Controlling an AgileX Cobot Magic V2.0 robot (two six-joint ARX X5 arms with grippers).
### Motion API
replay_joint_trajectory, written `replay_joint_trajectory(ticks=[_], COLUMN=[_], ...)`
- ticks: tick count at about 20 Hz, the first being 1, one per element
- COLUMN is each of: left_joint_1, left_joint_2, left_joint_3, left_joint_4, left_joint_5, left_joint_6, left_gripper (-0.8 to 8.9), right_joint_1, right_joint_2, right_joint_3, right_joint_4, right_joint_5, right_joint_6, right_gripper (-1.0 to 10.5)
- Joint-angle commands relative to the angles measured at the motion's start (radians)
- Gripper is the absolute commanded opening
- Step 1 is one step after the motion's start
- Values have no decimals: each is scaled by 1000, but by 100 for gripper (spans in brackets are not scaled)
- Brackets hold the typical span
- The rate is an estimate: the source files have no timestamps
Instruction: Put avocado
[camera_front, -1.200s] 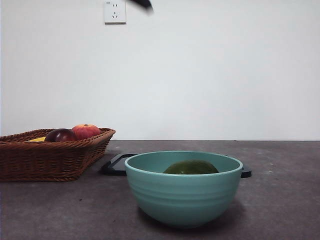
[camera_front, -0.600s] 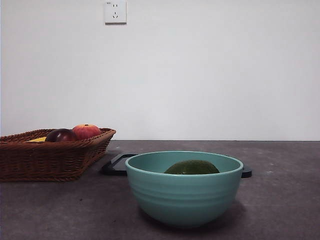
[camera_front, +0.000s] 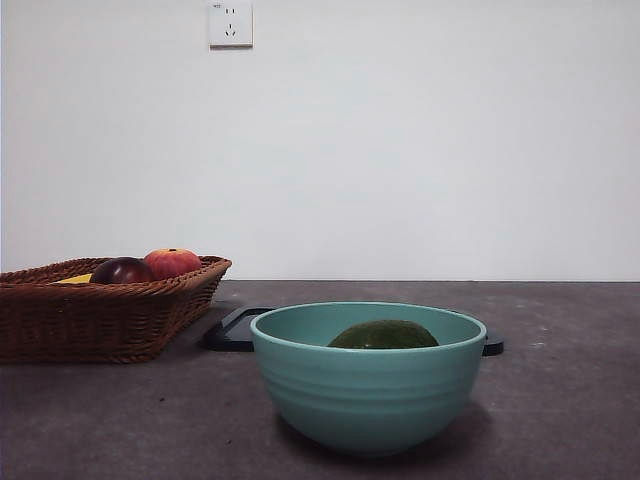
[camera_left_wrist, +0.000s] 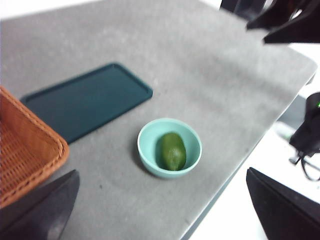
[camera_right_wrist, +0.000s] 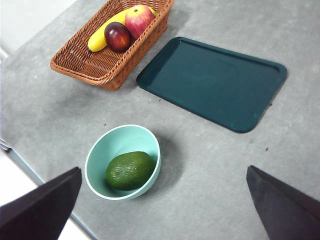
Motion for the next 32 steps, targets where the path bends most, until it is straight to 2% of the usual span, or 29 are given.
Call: replay_joint_trajectory(ticks=[1,3,7,11,13,15,17,22,26,32], left_joint_1=[-11,-11,-11,-11,-11,-11,-11,-11,-11,-11], left_joint_2=[-27,-42,-45,-45,-45,-45,-45,-45,-45,-45], left_joint_3=[6,6,6,6,6,6,6,6,6,6], left_joint_4=[9,10,10,11,11,11,11,11,11,11], left_joint_5=[-1,-1,-1,-2,-1,-1,-2,-2,-1,-2], left_joint_6=[-3,-3,-3,-2,-2,-2,-2,-2,-2,-2], left_gripper=[530,530,530,530,530,530,530,530,530,530], right_joint_1=[11,44,177,290,332,367,388,413,417,417], right_joint_2=[46,108,262,451,555,658,750,934,1006,1093], right_joint_3=[16,17,21,45,81,133,192,275,275,275], right_joint_4=[22,42,126,225,223,209,180,83,79,124], right_joint_5=[-36,-50,-50,-10,20,99,176,284,306,310], right_joint_6=[48,78,131,205,207,207,187,123,118,119], right_gripper=[571,550,531,533,533,533,533,531,508,407])
